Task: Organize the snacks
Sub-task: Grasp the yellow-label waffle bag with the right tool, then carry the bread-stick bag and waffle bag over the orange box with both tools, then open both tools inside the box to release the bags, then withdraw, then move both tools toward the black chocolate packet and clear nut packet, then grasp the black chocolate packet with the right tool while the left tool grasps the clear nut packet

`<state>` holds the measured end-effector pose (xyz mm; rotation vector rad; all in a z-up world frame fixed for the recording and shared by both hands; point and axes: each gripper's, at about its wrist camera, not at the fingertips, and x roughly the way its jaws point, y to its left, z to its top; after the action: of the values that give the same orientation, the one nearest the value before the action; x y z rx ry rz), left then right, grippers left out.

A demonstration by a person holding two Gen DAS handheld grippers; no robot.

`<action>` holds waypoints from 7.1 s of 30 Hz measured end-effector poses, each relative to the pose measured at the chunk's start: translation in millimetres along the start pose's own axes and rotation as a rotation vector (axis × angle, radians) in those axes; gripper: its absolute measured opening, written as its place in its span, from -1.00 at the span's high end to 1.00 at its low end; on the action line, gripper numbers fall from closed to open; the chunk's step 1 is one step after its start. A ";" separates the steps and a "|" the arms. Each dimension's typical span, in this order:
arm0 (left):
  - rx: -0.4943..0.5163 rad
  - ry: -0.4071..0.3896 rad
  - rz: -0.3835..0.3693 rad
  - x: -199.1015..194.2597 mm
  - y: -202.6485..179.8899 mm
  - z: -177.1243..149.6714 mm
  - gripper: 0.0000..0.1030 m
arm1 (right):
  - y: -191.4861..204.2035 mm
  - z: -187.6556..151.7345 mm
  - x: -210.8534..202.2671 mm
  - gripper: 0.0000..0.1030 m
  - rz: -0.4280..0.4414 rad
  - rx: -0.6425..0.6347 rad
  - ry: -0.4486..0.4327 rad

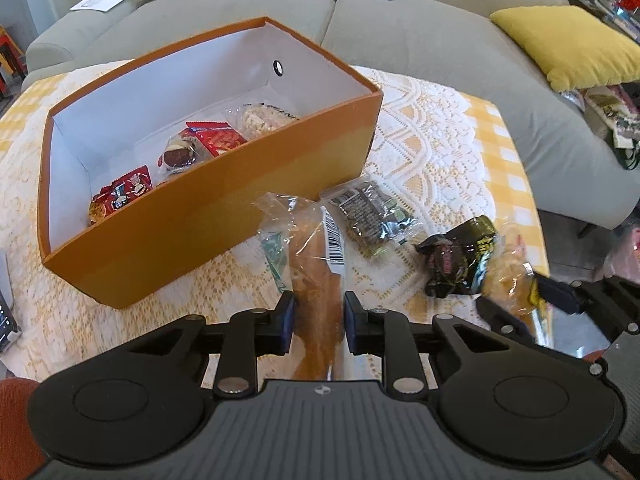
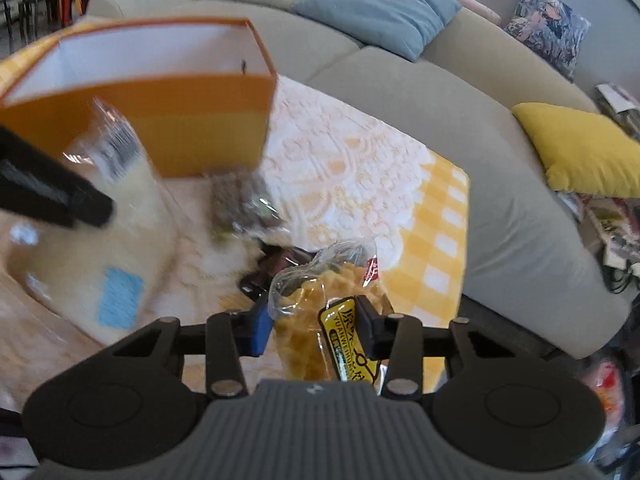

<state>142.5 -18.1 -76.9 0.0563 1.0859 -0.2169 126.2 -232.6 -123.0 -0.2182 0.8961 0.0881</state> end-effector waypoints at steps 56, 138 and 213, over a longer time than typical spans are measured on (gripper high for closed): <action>-0.406 -0.231 -0.111 10.8 185.2 114.4 0.48 | 120.1 216.8 84.2 0.28 0.342 -0.407 -0.144; 0.228 -0.123 -0.078 4.1 -22.2 0.7 -0.07 | -9.1 -22.6 16.2 -0.08 0.133 0.046 -0.114; -0.125 0.013 -0.043 117.0 -33.9 61.5 0.21 | -21.3 11.1 114.3 0.32 0.062 -0.029 -0.170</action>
<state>241.5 -77.8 -149.3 -0.0781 1.1120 -0.1875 209.3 -252.5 -202.4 -0.2071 0.7322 0.1746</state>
